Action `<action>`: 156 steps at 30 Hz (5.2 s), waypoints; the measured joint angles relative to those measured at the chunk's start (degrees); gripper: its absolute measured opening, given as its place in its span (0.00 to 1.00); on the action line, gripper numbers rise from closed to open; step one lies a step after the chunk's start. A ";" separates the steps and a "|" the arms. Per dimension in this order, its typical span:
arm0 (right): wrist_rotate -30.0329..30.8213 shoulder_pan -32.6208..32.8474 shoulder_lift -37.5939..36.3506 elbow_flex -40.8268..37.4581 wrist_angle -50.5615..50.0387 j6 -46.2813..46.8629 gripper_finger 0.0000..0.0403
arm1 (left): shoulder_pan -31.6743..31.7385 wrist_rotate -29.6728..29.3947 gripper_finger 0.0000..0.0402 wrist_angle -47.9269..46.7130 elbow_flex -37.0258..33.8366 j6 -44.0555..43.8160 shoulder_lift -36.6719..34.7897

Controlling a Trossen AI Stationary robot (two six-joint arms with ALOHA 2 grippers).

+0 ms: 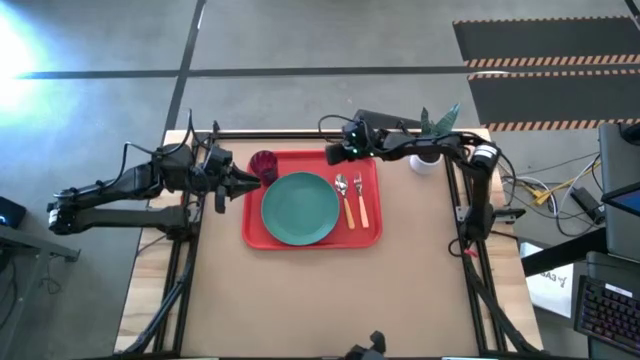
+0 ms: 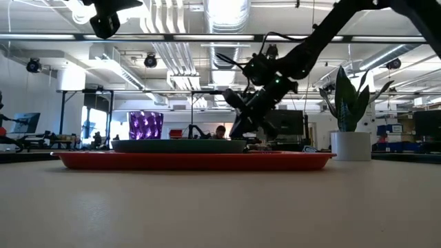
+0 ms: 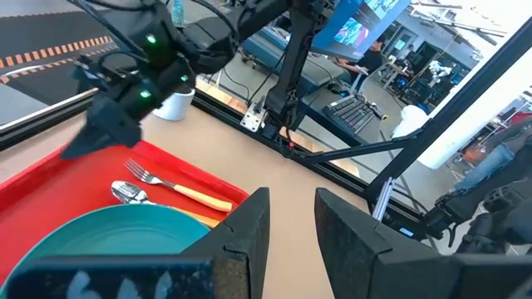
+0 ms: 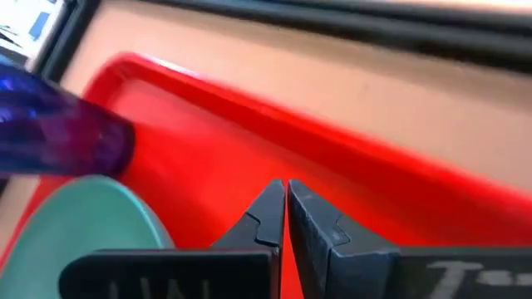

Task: Pick and place plate/cup/fork/spoon on tray
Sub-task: Move the red tray to the center of the table

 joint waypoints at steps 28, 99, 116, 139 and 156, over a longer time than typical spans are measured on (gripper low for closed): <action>1.83 -1.33 22.07 47.17 -39.23 -17.48 0.02 | 0.00 0.00 0.20 -0.20 0.00 0.25 0.04; 11.43 10.46 21.77 37.25 -47.17 -17.29 0.02 | -0.01 0.00 0.20 -2.56 0.02 1.22 -0.04; 6.04 6.19 18.34 47.74 -44.09 -18.44 0.02 | 0.02 0.02 0.20 -1.10 0.24 1.85 0.01; -2.70 1.28 18.69 48.41 -37.34 -17.55 0.02 | 0.02 0.02 0.20 -1.03 0.24 3.05 -0.04; -4.57 1.20 18.69 48.40 -37.00 -16.36 0.02 | 0.02 0.04 0.20 -1.03 0.24 3.01 0.01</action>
